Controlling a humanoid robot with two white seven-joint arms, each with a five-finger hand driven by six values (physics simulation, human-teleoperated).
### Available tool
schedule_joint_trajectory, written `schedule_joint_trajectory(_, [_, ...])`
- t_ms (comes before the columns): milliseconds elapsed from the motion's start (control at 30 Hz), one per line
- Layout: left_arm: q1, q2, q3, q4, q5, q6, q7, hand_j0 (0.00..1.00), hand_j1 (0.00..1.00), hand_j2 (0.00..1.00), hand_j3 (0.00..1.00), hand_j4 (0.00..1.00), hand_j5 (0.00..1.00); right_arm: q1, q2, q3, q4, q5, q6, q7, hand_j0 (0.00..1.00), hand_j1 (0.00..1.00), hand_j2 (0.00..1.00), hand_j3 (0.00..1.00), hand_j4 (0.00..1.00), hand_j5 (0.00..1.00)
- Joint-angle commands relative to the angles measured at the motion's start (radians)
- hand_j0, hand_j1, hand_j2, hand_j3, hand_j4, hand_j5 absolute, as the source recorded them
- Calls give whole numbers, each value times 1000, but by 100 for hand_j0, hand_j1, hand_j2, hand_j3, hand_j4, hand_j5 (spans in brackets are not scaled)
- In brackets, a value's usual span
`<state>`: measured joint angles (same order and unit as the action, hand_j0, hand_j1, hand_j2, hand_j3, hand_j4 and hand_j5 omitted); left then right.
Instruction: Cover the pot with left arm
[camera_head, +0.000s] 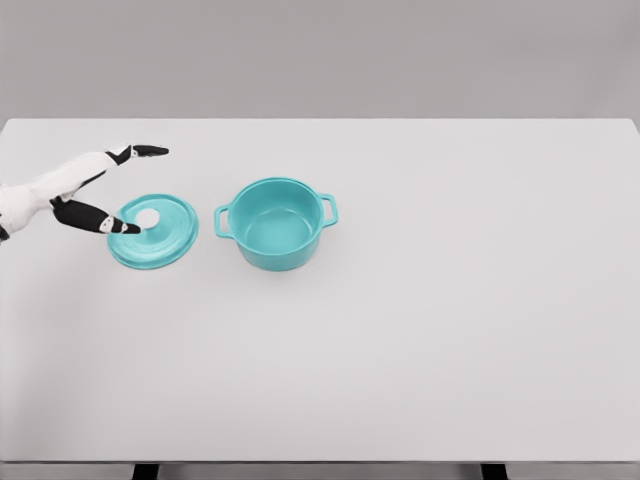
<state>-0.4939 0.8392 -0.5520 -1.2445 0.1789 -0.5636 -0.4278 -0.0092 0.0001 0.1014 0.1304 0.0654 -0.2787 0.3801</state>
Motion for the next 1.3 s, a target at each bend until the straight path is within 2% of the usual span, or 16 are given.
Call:
schedule_joint_trajectory(0, [1, 1, -55, 33, 47, 7, -3, 91, 91, 91, 91, 91, 91, 0, 0, 0, 0, 1, 0, 0, 100, 100, 100, 100, 100, 100])
schedule_joint_trajectory(200, [8, 5, -57, 25, 168, 7, -11, 92, 92, 92, 92, 92, 92, 0, 0, 0, 0, 1, 0, 0, 100, 100, 100, 100, 100, 100])
schedule_joint_trajectory(233, [8, 3, -58, 33, 168, 8, -11, 90, 90, 90, 90, 90, 90, 0, 0, 0, 0, 1, 0, 0, 100, 100, 100, 100, 100, 100])
schedule_joint_trajectory(300, [11, 5, -58, 34, 163, 70, -12, 78, 78, 78, 78, 78, 78, 0, 0, 0, 0, 1, 0, 0, 100, 100, 100, 100, 100, 100])
schedule_joint_trajectory(367, [9, 6, -60, 36, 143, 87, -12, 74, 74, 74, 74, 74, 74, 0, 0, 0, 0, 1, 0, 0, 100, 100, 100, 100, 100, 100])
schedule_joint_trajectory(467, [5, 5, -58, 37, 73, 91, -12, 76, 76, 76, 76, 76, 76, 0, 0, 0, 0, 1, 0, 0, 100, 100, 100, 100, 100, 100])
schedule_joint_trajectory(633, [-2, 3, -58, 53, 7, 114, -12, 78, 78, 78, 78, 78, 78, 0, 0, 0, 0, 1, 0, 0, 100, 100, 100, 100, 100, 100])
schedule_joint_trajectory(767, [-5, -2, -55, 54, 8, 114, -12, 77, 77, 77, 77, 77, 77, 0, 0, 0, 0, 1, 0, 0, 100, 100, 100, 100, 100, 100])
schedule_joint_trajectory(867, [-14, -12, -52, 89, 17, 113, -12, 75, 75, 75, 75, 75, 75, 0, 0, 0, 0, 1, 0, 0, 100, 100, 100, 100, 100, 100])
schedule_joint_trajectory(1200, [-11, -35, -60, 86, 79, 102, -12, 73, 73, 73, 73, 73, 73, 0, 0, 0, 0, 1, 0, 0, 100, 100, 100, 100, 100, 100])
schedule_joint_trajectory(1267, [-11, -34, -80, 86, 87, 99, -17, 73, 73, 73, 73, 73, 73, 0, 0, 0, 0, 1, 0, 0, 100, 100, 100, 100, 100, 100])
